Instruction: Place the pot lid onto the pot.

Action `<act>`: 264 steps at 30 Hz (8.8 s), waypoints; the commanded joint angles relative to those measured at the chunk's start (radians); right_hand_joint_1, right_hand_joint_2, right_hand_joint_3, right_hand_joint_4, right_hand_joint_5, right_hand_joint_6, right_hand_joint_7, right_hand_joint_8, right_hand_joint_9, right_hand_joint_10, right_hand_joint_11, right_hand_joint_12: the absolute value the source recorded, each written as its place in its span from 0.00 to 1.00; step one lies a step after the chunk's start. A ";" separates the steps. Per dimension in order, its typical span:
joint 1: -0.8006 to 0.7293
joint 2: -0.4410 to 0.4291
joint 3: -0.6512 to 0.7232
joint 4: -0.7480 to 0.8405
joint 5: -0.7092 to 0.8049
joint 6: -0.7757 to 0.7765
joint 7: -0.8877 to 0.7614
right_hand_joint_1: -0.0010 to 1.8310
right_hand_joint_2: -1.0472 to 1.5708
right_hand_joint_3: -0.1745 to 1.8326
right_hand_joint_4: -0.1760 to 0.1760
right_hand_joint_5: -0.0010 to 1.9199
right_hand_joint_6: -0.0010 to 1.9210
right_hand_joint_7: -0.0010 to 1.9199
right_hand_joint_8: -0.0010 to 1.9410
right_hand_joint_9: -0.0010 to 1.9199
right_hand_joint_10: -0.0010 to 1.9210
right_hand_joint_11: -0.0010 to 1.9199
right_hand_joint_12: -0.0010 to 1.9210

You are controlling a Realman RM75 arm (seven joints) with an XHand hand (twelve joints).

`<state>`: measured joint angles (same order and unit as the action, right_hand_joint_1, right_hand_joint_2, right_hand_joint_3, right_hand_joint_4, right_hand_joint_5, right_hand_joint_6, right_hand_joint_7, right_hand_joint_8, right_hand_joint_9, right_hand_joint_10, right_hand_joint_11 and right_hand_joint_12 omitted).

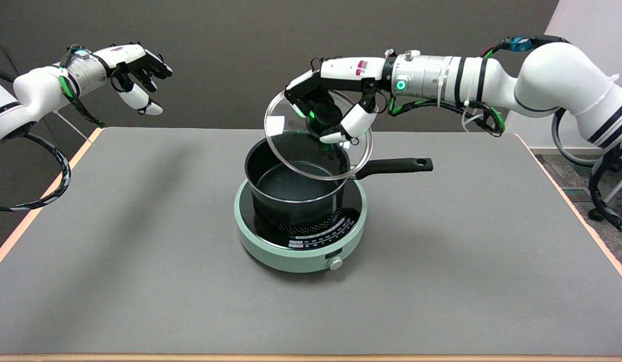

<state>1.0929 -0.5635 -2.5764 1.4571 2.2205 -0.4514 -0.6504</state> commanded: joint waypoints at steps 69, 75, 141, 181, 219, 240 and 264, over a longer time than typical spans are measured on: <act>0.029 -0.192 -0.017 0.030 -0.478 -0.050 0.473 0.72 0.73 0.55 0.87 0.24 0.93 0.38 0.90 0.39 1.00 0.25 1.00; 0.015 -0.211 -0.017 -0.019 -0.475 -0.050 0.473 0.72 0.73 0.55 0.87 0.24 0.93 0.38 0.90 0.39 1.00 0.25 1.00; 0.050 -0.196 -0.020 0.007 -0.522 -0.067 0.520 0.72 0.72 0.56 0.86 0.24 0.93 0.38 0.91 0.39 1.00 0.24 1.00; 0.030 -0.122 -0.022 0.108 -0.563 -0.091 0.713 0.72 0.72 0.56 0.87 0.24 0.92 0.37 0.92 0.38 1.00 0.19 1.00; 0.015 -0.263 -0.022 -0.042 -0.586 -0.091 0.713 0.72 0.72 0.57 0.86 0.24 0.92 0.38 0.92 0.38 1.00 0.19 1.00; 0.012 -0.261 -0.022 -0.079 -0.579 -0.091 0.713 0.72 0.72 0.57 0.86 0.24 0.92 0.37 0.92 0.38 1.00 0.18 1.00; 0.001 -0.250 -0.020 -0.071 -0.584 -0.091 0.713 0.72 0.72 0.58 0.84 0.24 0.91 0.37 0.94 0.37 1.00 0.16 1.00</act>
<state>1.1047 -0.8236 -2.5960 1.3826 1.6405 -0.5410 0.0624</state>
